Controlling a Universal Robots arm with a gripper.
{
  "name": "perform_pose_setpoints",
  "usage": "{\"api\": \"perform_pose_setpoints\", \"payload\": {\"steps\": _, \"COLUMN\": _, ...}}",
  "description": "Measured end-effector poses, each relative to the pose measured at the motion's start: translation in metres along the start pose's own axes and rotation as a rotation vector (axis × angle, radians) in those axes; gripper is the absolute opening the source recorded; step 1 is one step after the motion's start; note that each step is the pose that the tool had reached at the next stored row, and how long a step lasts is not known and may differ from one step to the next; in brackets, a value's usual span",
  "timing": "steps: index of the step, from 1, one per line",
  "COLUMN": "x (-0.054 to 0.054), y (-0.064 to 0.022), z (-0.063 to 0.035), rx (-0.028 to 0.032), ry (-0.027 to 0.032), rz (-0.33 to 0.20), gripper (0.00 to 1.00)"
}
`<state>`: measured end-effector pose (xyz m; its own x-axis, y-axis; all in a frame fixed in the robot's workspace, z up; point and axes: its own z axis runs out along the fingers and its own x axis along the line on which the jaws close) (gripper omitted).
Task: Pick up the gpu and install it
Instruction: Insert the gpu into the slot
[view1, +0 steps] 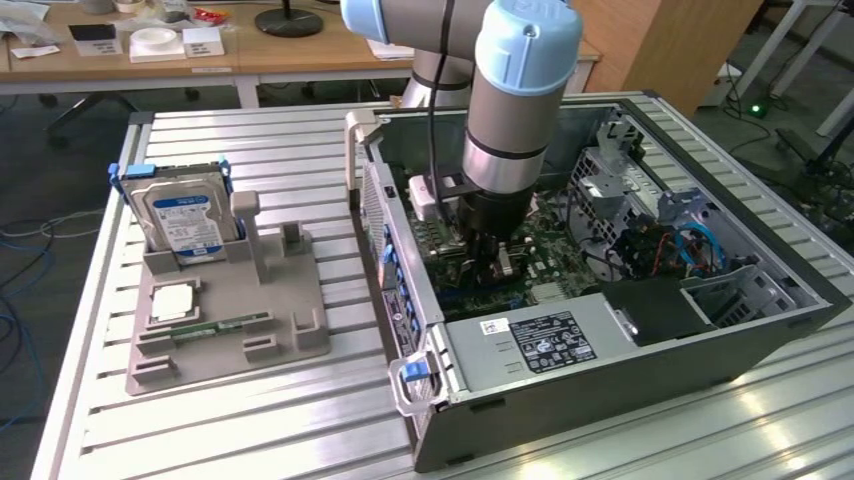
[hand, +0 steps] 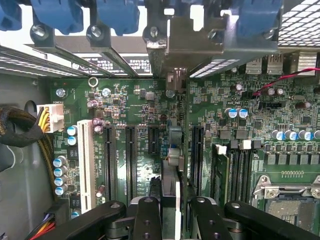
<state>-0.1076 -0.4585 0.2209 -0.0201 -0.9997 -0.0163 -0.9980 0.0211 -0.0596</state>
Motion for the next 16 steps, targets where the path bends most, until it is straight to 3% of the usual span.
{"api": "perform_pose_setpoints", "payload": {"steps": 2, "x": 0.000, "y": -0.0002, "z": -0.0016, "rx": 0.0014, "ry": -0.0005, "rz": 0.000, "gripper": 0.28}}
{"api": "perform_pose_setpoints", "payload": {"steps": 3, "x": 0.000, "y": -0.0003, "z": -0.0027, "rx": 0.0020, "ry": -0.0015, "rz": 0.000, "gripper": 0.35}}
{"api": "perform_pose_setpoints", "payload": {"steps": 16, "x": 0.000, "y": -0.0021, "z": -0.0304, "rx": 0.0146, "ry": -0.0037, "rz": 0.000, "gripper": 0.35}}
